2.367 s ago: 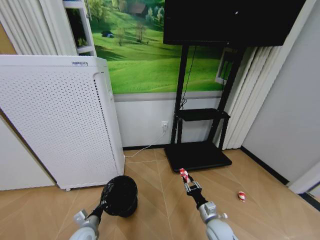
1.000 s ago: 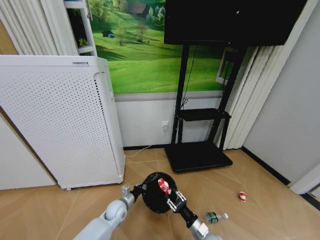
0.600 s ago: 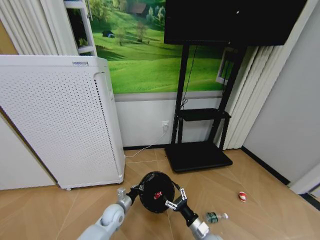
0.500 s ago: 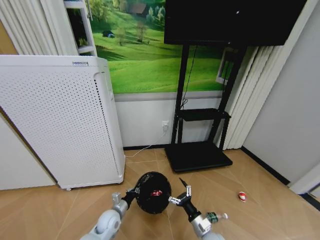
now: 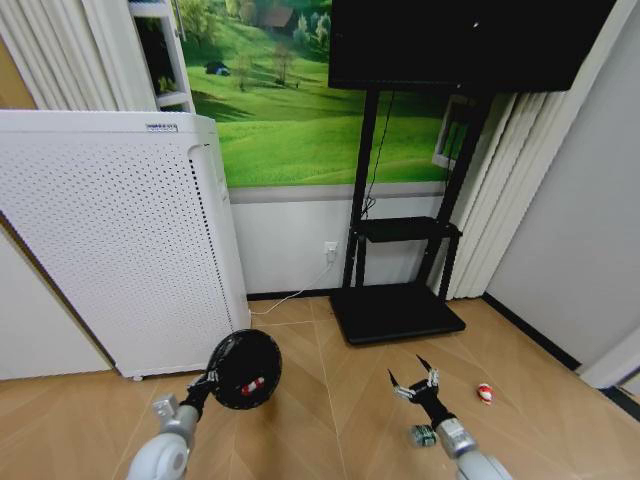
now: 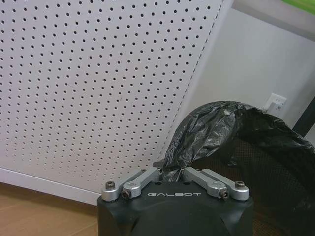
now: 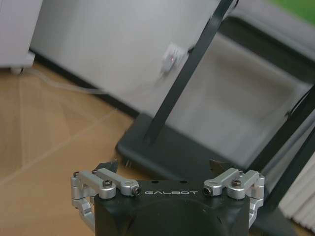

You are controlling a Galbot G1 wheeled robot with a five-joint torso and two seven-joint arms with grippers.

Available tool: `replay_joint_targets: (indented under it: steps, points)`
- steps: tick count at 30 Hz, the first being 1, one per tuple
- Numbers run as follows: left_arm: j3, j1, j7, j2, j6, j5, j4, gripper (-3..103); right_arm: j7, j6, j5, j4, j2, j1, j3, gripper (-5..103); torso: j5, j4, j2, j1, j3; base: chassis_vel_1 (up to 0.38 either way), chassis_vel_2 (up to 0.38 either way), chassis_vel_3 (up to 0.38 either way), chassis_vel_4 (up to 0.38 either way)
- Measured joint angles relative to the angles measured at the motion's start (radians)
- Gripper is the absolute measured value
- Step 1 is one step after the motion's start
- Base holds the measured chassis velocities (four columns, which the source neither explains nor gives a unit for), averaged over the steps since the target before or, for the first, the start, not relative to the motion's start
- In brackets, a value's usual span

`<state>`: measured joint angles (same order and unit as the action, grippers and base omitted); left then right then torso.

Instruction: Pick up the trash bin and place the garbage on the floor into it.

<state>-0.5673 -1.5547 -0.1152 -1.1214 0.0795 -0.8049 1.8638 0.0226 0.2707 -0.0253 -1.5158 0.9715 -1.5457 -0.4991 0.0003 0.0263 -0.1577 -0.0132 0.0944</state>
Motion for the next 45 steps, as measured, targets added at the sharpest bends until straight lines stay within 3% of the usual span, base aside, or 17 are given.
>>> replay_joint_targets:
  steps: [3, 4, 7, 9, 11, 15, 22, 25, 30, 45]
  points:
    - [0.006, -0.01, 0.016, -0.026, -0.012, 0.013, 0.013, 4, 0.099, -0.057, 0.007, 0.041, -0.047, -0.008, 0.006, 102, 0.0, 0.0003, 0.0, 0.0, 0.0, 0.0, 0.0, 0.0, 0.0]
    - [0.006, -0.01, 0.016, -0.026, -0.012, 0.013, 0.013, 4, 0.099, -0.057, 0.007, 0.041, -0.047, -0.008, 0.006, 102, 0.0, 0.0003, 0.0, 0.0, 0.0, 0.0, 0.0, 0.0, 0.0]
    - [0.029, -0.017, 0.017, -0.056, -0.015, 0.021, 0.021, 4, 0.229, -0.116, 0.014, 0.053, -0.106, -0.012, 0.011, 95, -0.0006, -0.0001, 0.0, 0.0, 0.0, 0.0, 0.0, 0.0, 0.0]
    - [0.037, -0.017, 0.017, -0.063, -0.014, 0.025, 0.023, 4, 0.247, -0.119, 0.019, 0.06, -0.112, -0.009, 0.014, 90, -0.0006, 0.0001, 0.0, 0.0, 0.0, 0.0, 0.0, 0.0, 0.0]
    - [0.069, -0.017, 0.019, -0.099, -0.015, 0.055, 0.033, 4, 0.351, -0.129, 0.087, 0.114, -0.125, 0.034, 0.029, 82, -0.0001, 0.0002, 0.0, 0.0, 0.0, 0.0, 0.0, 0.0, 0.0]
    - [0.098, -0.02, 0.024, -0.107, -0.015, 0.079, 0.033, 4, 0.403, -0.131, 0.121, 0.169, -0.128, 0.063, 0.05, 89, 0.0001, 0.0, 0.0, 0.0, 0.0, 0.0, 0.0, 0.0, 0.0]
    - [0.112, -0.018, 0.03, -0.091, -0.015, 0.086, 0.019, 4, 0.411, -0.116, 0.161, 0.245, -0.116, 0.101, 0.053, 95, -0.0001, 0.0, 0.0, 0.0, 0.0, 0.0, 0.0, 0.0, 0.0]
    - [0.105, -0.023, 0.034, -0.087, -0.015, 0.087, 0.006, 4, 0.379, -0.109, 0.08, 0.245, -0.109, 0.099, 0.048, 97, -0.0003, 0.0001, 0.0, 0.0, 0.0, 0.0, 0.0, 0.0, 0.0]
    - [0.104, -0.027, 0.037, -0.09, -0.015, 0.093, -0.002, 4, 0.373, -0.107, 0.05, 0.211, -0.099, 0.087, 0.044, 98, -0.0004, 0.0, 0.0, 0.0, 0.0, 0.0, 0.0, 0.0, 0.0]
    - [0.096, -0.036, 0.036, -0.086, -0.019, 0.099, 0.004, 4, 0.375, -0.076, 0.088, 0.192, -0.088, 0.078, 0.041, 100, -0.0005, -0.0001, 0.0, 0.0, 0.0, -0.088, -0.094, 0.1, 0.089]
